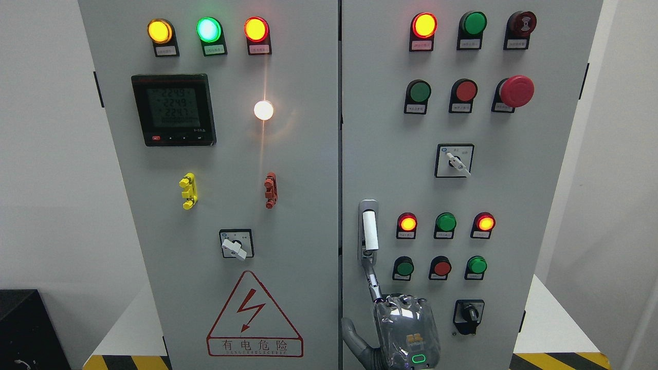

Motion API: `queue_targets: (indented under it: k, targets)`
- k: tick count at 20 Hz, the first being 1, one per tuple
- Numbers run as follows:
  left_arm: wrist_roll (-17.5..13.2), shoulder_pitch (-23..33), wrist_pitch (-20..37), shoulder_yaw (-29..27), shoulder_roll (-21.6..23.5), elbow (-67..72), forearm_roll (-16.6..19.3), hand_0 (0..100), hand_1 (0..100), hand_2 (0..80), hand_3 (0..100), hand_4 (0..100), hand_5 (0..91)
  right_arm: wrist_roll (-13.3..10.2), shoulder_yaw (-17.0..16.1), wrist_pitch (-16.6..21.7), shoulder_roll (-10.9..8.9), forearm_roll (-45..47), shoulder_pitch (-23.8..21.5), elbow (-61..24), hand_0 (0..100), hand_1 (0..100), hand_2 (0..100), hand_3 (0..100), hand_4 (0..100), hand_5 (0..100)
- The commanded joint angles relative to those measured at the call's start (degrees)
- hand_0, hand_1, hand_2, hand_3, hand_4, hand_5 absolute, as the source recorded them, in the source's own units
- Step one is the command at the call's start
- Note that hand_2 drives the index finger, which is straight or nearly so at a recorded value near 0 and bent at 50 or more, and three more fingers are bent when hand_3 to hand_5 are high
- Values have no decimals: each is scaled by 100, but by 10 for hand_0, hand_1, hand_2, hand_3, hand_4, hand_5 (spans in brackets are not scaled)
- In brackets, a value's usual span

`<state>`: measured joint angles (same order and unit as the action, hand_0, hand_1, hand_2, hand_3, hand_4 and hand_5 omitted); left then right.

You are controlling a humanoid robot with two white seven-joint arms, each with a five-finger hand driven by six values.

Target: Release door handle

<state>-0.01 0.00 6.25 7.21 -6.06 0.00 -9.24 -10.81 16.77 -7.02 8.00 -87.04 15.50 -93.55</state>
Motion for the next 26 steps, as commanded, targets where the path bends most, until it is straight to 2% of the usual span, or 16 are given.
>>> queue_targets:
  k: [1,14,26]
  targets:
    - [1,-150,-1,0,0,167,2,120,556,0,0,0,0,-18,19,8,0,2,5,-172,349,257,124,1000,1000,1000]
    - [1,-150,-1,0,0,167,2,120,556,0,0,0,0,-27,28,17,0,11,-3,-322,346,264,252,1000,1000,1000]
    - [1,-150,-1,0,0,167,2,120,556,0,0,0,0,-53,28,17,0,11,5,-339,345,266,253,1000,998,1000]
